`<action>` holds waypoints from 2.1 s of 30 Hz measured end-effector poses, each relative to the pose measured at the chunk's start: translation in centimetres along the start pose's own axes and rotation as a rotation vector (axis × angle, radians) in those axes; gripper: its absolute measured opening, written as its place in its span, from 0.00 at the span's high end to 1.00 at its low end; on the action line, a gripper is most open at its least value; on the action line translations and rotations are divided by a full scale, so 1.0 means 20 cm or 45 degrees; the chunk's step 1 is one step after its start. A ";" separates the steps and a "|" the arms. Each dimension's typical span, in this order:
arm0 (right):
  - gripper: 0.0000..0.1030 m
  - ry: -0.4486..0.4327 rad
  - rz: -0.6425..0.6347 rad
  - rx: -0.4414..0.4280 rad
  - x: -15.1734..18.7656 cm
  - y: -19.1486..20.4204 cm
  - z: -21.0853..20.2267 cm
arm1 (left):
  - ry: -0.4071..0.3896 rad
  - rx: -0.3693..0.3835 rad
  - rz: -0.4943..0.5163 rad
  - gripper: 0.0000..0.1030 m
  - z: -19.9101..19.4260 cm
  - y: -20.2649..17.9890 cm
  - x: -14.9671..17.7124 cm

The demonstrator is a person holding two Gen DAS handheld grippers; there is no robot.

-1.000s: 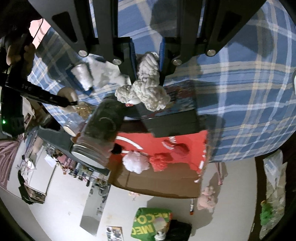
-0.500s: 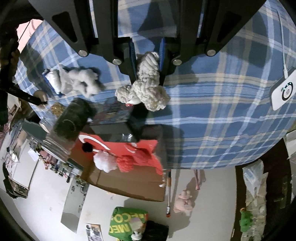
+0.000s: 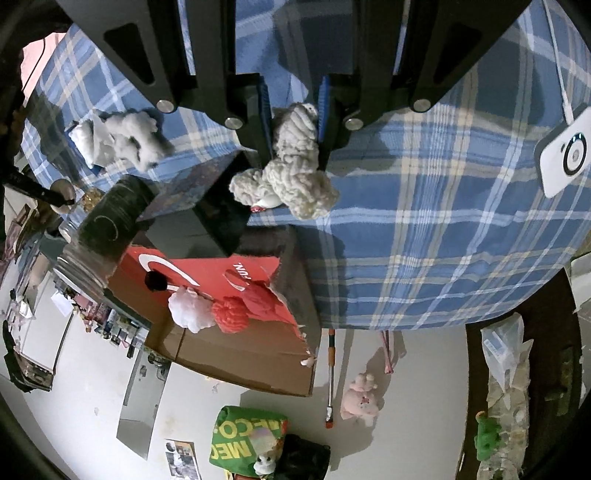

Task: Organize soft objects
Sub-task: 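Carry the rope knot and powder puff up over the box with both tools, then lower the rope knot and powder puff into the box and open both tools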

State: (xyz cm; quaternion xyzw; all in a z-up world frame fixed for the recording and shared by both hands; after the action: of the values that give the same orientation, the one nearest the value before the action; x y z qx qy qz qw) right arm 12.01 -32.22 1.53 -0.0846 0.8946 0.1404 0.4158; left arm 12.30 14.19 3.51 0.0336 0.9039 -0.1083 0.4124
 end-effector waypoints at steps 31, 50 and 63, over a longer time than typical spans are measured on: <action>0.90 0.003 -0.326 -0.119 -0.65 0.16 0.29 | 0.086 0.195 0.340 0.79 0.27 -0.37 -0.68; 0.89 0.477 -0.203 -0.272 -0.92 0.23 0.98 | 0.427 0.177 0.547 0.78 0.86 -0.71 -0.83; 0.84 0.623 -0.152 -0.218 -0.93 0.20 1.17 | 0.556 0.136 0.509 0.75 1.04 -0.69 -0.84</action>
State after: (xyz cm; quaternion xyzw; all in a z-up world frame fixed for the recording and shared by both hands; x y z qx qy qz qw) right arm 39.62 -20.34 2.12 -0.2035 0.9467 0.1663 0.1861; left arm 36.67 -3.40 5.30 0.2552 0.9397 -0.0625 0.2189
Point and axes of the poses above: each gripper's, at about its wrist camera, not at the fingertips, and z roughly the way its jaws point, y to its left, x to its underside, the point moved 1 cm from there along z, roughly the way its jaws point, and after that the axes turned 2 degrees about -y, right-handed, at the moved point
